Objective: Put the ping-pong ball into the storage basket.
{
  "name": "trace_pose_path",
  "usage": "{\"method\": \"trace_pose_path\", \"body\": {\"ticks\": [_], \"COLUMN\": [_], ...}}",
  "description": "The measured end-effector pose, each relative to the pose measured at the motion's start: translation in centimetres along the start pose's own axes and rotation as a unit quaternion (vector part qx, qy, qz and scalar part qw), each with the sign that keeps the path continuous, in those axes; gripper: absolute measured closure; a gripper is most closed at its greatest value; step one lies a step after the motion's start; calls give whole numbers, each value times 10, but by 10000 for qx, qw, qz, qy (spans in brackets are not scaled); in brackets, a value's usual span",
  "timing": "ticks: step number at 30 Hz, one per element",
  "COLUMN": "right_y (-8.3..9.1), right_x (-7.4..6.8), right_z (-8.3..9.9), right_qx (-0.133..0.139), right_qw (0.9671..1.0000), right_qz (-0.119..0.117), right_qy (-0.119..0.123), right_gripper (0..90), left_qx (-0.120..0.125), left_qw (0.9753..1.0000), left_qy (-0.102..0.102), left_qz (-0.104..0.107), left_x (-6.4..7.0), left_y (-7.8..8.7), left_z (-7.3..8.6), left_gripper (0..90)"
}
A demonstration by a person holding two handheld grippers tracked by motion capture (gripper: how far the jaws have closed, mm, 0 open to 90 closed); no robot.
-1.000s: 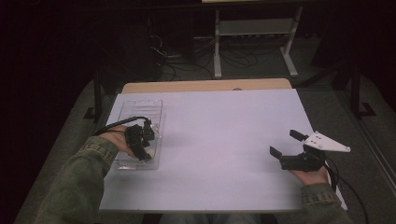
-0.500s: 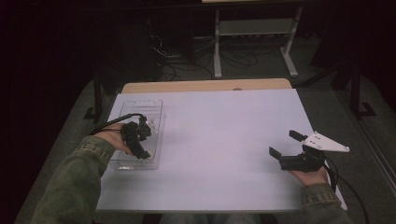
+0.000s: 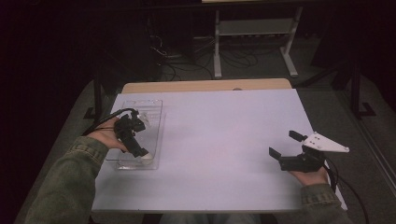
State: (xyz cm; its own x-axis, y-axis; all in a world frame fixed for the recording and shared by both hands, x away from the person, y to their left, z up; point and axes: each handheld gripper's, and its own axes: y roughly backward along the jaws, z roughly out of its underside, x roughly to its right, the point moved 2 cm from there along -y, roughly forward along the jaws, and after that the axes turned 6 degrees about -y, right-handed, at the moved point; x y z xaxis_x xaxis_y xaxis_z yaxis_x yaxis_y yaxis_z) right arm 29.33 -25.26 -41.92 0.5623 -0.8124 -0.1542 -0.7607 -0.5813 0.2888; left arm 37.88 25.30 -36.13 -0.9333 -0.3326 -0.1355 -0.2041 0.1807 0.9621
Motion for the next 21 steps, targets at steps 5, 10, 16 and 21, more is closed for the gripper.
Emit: {"method": "trace_pose_path", "body": {"ticks": [5,10,16,21], "right_y": [1,1,1,2], "right_x": [1,1,1,1], "right_z": [0,-1,-1,-1], "right_qx": [31,37,51,51], "right_qw": [10000,10000,10000,10000], "right_qz": [16,21,44,57], "right_qy": [-28,7,-10,-11], "right_gripper": [0,0,0,0], "left_qx": [208,385,747,840], "left_qw": [9998,9992,9966,9959], "left_qy": [42,136,342,337], "left_qz": [-25,-22,-28,-71], "left_x": [0,1,3,6], "left_y": [5,5,8,8], "left_z": [2,5,10,13], "left_gripper": [0,0,0,0]}}
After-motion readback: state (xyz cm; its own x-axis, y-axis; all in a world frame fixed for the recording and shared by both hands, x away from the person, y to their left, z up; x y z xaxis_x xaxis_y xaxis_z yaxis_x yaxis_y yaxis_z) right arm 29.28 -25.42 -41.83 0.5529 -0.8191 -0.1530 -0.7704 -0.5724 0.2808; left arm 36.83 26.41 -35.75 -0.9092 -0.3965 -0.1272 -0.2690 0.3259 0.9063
